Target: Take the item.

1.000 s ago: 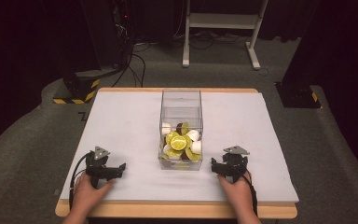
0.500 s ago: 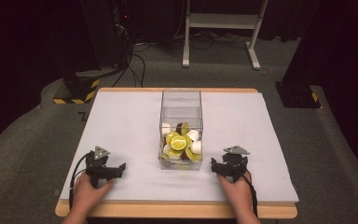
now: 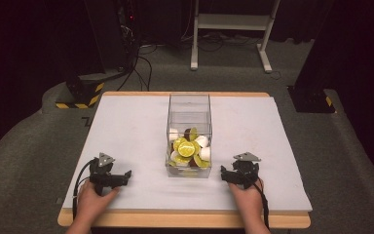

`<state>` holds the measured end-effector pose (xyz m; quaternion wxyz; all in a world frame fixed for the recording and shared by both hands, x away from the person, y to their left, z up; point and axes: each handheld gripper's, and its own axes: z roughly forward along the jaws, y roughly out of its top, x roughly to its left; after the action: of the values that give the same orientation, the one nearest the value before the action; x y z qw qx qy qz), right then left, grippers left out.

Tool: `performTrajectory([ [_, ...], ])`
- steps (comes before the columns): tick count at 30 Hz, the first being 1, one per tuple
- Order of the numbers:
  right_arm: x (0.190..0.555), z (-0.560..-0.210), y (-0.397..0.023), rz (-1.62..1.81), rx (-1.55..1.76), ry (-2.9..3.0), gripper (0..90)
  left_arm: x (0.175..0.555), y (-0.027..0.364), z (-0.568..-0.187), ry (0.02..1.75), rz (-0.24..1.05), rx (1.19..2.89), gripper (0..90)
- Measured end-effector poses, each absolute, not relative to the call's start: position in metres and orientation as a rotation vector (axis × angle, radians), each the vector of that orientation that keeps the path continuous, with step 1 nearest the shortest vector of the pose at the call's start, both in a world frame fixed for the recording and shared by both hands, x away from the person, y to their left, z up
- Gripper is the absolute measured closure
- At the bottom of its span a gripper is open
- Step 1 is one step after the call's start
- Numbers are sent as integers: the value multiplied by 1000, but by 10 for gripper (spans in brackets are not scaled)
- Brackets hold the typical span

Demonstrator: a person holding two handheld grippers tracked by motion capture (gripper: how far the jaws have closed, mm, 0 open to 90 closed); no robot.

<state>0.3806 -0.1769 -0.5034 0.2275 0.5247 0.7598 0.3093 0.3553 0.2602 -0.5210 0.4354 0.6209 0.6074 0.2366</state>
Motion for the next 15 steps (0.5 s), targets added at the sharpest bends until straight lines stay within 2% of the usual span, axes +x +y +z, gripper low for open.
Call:
performTrajectory([
  [15,377,-491,-178,939,1353,2090,176,355,260,-521,1511,590,1544,16],
])
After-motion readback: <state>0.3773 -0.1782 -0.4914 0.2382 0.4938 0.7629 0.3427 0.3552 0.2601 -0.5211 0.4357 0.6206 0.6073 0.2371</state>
